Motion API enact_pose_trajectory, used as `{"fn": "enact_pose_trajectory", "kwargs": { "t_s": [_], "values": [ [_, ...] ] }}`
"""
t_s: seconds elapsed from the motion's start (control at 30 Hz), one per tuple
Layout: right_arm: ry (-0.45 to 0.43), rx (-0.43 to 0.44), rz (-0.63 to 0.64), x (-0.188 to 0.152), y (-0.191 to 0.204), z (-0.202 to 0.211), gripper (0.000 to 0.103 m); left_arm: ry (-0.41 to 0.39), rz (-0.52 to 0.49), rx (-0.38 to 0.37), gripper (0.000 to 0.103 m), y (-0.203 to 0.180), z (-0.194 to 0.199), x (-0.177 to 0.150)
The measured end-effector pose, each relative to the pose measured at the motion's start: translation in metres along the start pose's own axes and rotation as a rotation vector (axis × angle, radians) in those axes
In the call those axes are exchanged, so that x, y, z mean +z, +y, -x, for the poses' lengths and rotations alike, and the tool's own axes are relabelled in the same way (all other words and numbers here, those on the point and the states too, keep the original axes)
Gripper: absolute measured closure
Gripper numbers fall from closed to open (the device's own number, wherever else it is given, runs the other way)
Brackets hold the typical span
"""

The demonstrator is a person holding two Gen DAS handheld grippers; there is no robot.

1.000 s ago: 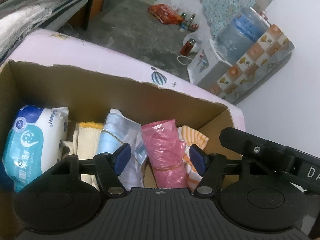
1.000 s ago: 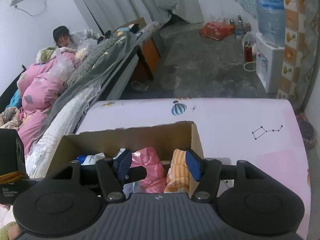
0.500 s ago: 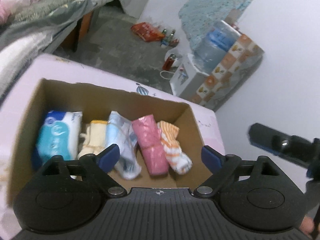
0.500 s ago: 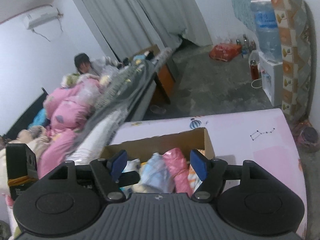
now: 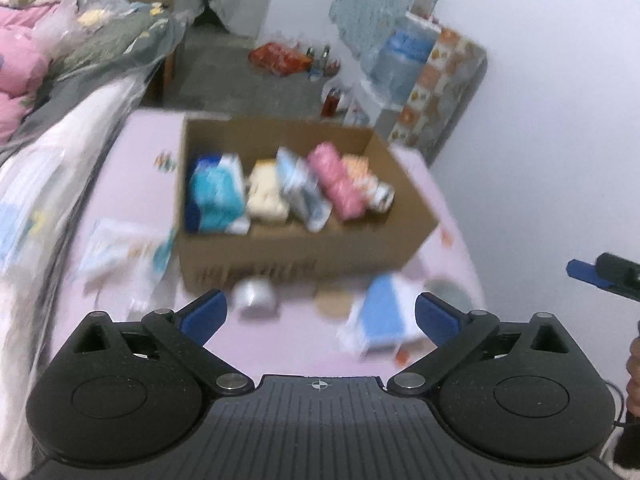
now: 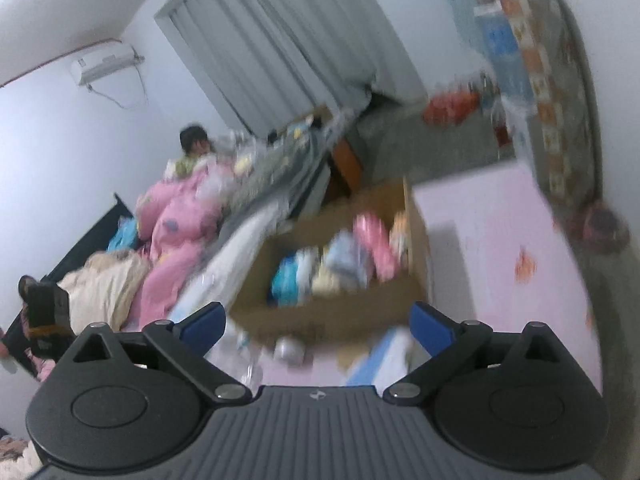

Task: Organize soft objects
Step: 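Withdraw both tools toward the blue-and-white knitted sock beside the box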

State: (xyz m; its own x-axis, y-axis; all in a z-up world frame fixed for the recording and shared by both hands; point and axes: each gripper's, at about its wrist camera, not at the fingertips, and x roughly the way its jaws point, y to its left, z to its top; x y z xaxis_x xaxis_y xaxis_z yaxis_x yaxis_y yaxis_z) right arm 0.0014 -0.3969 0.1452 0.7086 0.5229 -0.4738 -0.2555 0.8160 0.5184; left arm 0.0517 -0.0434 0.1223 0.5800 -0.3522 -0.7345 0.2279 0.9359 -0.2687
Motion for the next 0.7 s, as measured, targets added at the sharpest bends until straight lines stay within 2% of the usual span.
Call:
{"fn": "enact_pose_trajectory", "kwargs": {
  "t_s": [0.13,0.27,0.43,0.6,0.7],
  "values": [
    [0.107,-0.012,-0.02,-0.036,-0.011,-0.034,0.045,0.046,-0.011,-0.005,0.002,-0.001,-0.017,-0.03],
    [0.167,-0.009,-0.059,-0.047,-0.023,-0.066,0.045,0.079,-0.057,-0.057,0.002,-0.019,-0.054,-0.05],
    [0.196,-0.041,-0.072,-0.051,-0.038,-0.093,0.048,0.043,-0.197,-0.039,0.003,-0.054,-0.098,-0.061],
    [0.187,-0.017,-0.041,-0.052,-0.048,-0.104,0.052,0.006,-0.326,-0.022,0.009,-0.08,-0.126,-0.069],
    [0.168,0.015,-0.048,-0.05,-0.055,-0.106,0.052,-0.008,-0.379,-0.003,0.017,-0.09,-0.141,-0.068]
  ]
}}
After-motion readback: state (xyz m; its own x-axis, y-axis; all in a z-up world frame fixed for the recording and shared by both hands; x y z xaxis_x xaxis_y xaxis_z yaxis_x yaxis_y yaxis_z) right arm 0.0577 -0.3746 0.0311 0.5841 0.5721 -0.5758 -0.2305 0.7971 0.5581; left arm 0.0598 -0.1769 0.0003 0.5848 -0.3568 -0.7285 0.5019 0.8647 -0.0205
